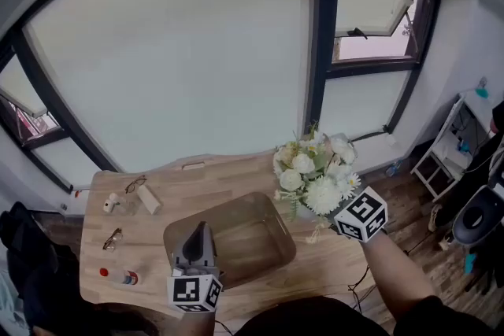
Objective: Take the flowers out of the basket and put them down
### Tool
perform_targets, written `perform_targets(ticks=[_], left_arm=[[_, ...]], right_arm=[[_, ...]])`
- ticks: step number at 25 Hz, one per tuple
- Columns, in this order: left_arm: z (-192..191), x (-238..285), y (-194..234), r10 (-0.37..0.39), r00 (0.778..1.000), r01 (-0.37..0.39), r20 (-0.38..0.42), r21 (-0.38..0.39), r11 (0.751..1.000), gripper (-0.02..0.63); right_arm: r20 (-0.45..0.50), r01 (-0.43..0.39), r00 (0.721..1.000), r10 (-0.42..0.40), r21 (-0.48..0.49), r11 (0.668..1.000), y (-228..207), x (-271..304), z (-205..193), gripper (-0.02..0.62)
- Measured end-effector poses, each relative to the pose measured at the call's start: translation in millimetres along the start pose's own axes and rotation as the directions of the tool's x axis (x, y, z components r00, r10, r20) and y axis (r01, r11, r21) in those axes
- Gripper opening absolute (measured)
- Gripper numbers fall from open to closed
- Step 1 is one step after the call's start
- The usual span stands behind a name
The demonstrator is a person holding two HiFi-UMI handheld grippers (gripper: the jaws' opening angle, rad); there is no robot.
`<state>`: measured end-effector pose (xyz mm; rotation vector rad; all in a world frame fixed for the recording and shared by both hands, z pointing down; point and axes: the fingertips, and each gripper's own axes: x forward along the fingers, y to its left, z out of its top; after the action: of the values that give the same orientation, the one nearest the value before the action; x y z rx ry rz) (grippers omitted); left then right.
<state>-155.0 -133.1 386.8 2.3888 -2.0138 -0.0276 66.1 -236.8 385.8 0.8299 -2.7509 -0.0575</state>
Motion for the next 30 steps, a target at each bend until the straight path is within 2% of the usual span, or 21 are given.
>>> perform_targets(ticks=[7,13,30], left_arm=[[-4.1,28.6,-35.4,-0.081,0.997,0.081,-0.004,-0.001,0.997,0.002],[-11.5,43.3,-51.6,-0.107,0.994,0.107,-0.017,-0.005,0.994,0.002],[-42.8,69.8,-60.6,-0.112,0.991,0.114,-0.076,0.013,0.993,0.002]], right_arm=[[-0.036,0.095,0.995,-0.094,0.043,0.995,-27.9,-32.6,-31.6,0.291],[-0.064,0.156,0.986,-0.152,0.076,0.985,-42.8,-46.2,-64.2,0.291],[-0.090,0.179,0.982,-0.168,0.136,0.974,-57.0,-30.6,-135.8,0.291]])
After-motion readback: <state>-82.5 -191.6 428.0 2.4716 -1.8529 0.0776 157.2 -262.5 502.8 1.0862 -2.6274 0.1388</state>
